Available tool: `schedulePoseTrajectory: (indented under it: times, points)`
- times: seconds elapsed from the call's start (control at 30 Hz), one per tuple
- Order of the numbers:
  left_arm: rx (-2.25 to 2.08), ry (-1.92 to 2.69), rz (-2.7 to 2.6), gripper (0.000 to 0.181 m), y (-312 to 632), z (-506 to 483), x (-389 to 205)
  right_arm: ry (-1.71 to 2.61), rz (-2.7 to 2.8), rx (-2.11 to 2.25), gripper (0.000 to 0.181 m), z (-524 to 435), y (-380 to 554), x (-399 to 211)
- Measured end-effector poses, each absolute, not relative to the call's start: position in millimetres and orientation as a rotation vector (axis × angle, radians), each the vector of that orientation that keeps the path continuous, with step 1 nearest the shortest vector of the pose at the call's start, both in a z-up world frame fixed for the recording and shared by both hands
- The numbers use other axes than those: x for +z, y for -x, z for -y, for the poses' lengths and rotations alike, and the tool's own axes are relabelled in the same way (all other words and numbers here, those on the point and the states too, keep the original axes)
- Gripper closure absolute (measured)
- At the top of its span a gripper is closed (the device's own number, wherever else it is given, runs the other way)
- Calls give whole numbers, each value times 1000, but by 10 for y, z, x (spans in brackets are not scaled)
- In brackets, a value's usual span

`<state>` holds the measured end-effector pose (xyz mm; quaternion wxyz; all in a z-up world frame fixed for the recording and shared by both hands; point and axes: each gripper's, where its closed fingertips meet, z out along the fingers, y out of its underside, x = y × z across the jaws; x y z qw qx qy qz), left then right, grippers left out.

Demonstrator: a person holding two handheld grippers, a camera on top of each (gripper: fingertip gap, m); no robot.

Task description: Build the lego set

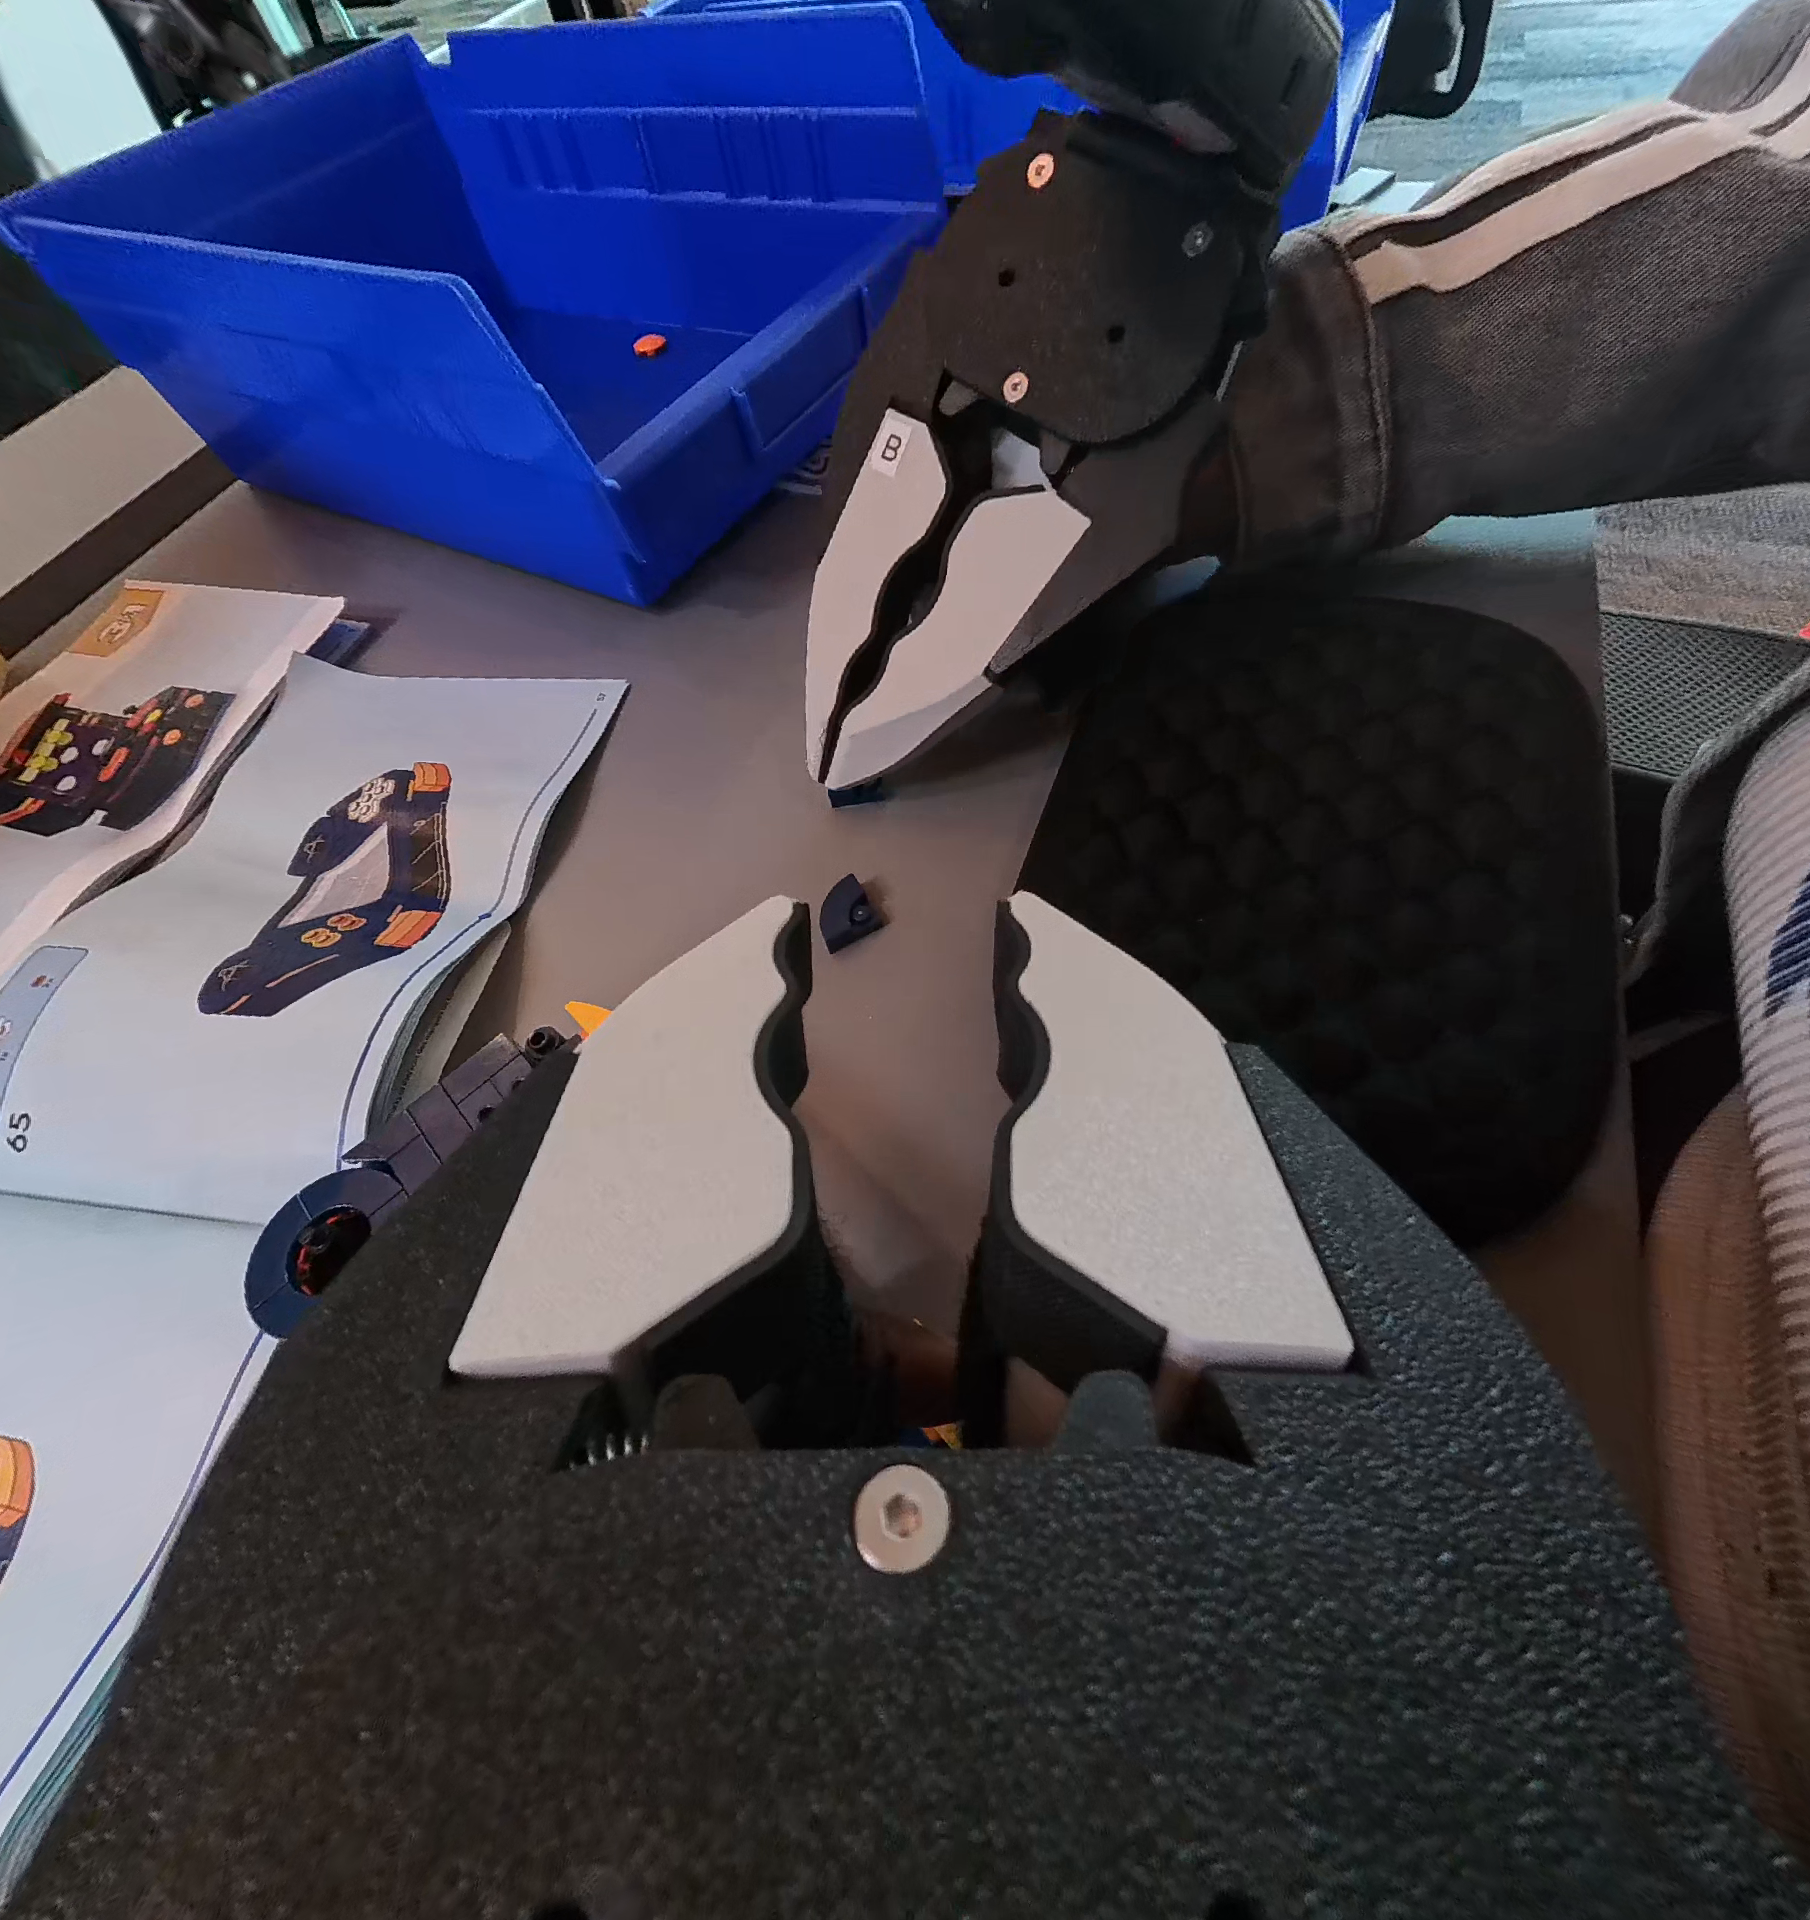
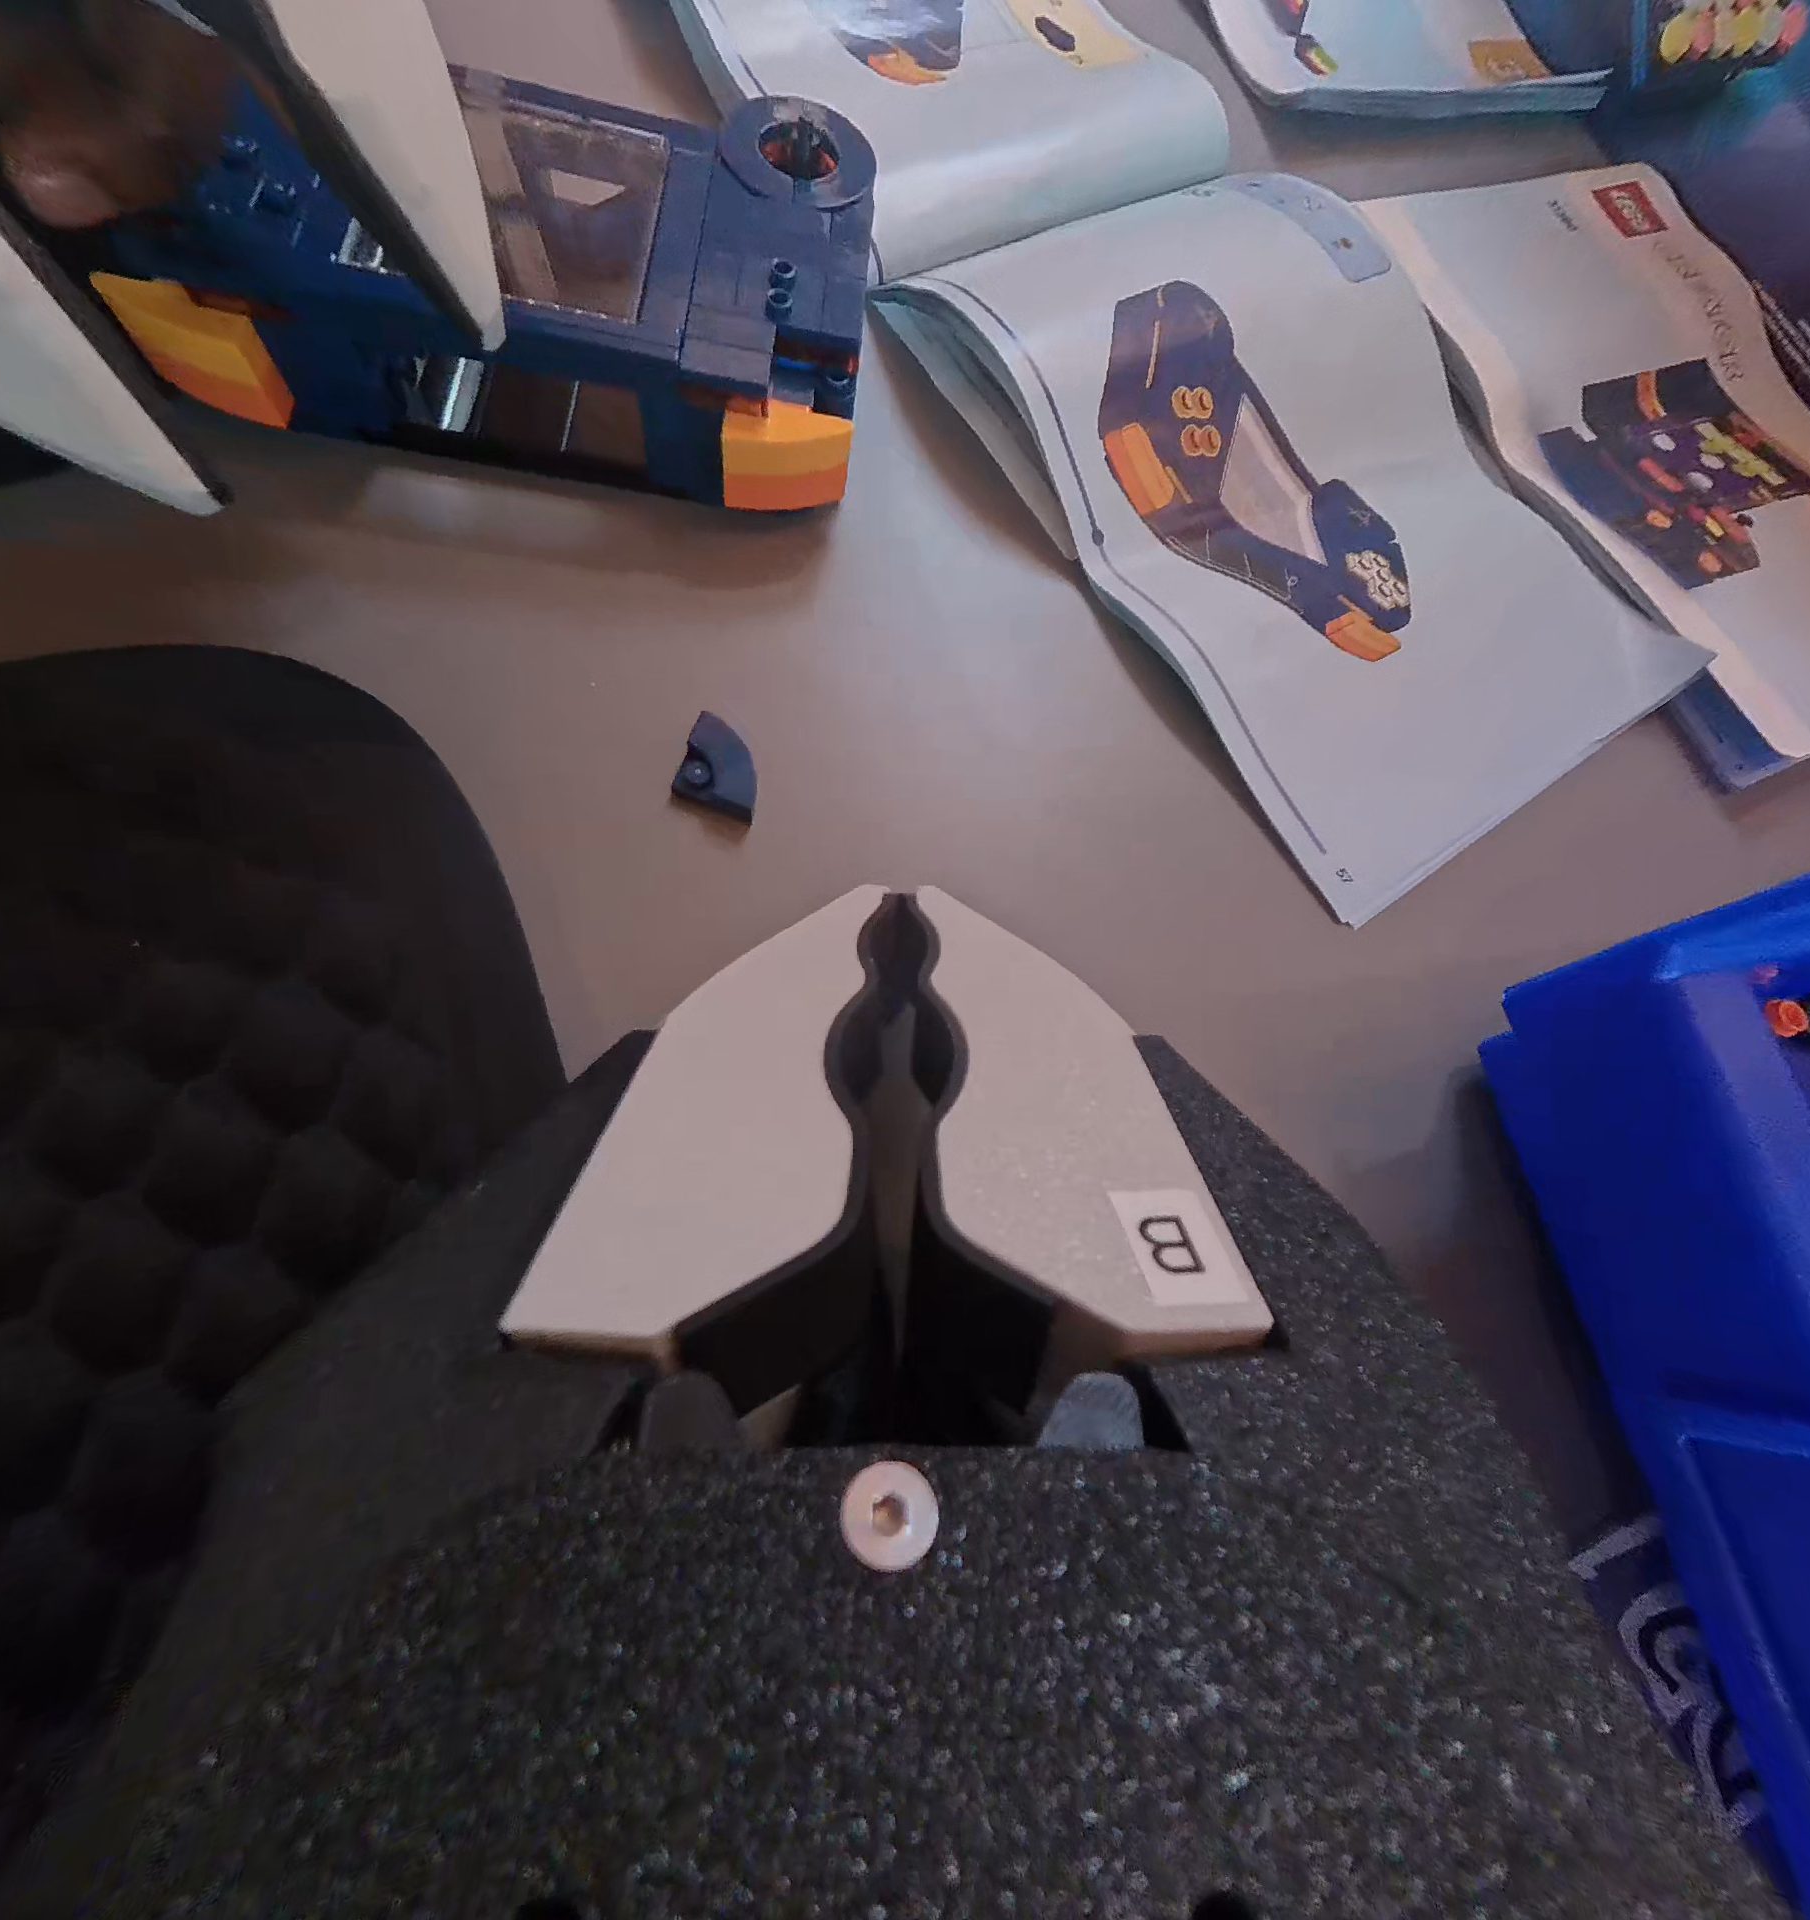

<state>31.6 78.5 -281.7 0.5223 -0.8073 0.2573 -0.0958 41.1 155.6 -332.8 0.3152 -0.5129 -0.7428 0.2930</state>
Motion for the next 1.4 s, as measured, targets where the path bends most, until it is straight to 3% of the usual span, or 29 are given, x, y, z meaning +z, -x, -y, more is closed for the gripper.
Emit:
schedulePoseTrajectory:
  times: [0.27, 1.17, 1.4]
  points:
    - [-243, 1918, -601, 148, -307, -780, -2788, 1430, 1815, 1067, 181, -1622, -469, -3109]
    - [-199, 1924, -641, 149, -336, -781, -2814, 1567, 2061, 650, 179, -1588, -553, -3336]
    - [-299, 1745, -587, 151, -348, -689, -2403, 1588, 2121, 474, 181, -1591, -549, -3335]
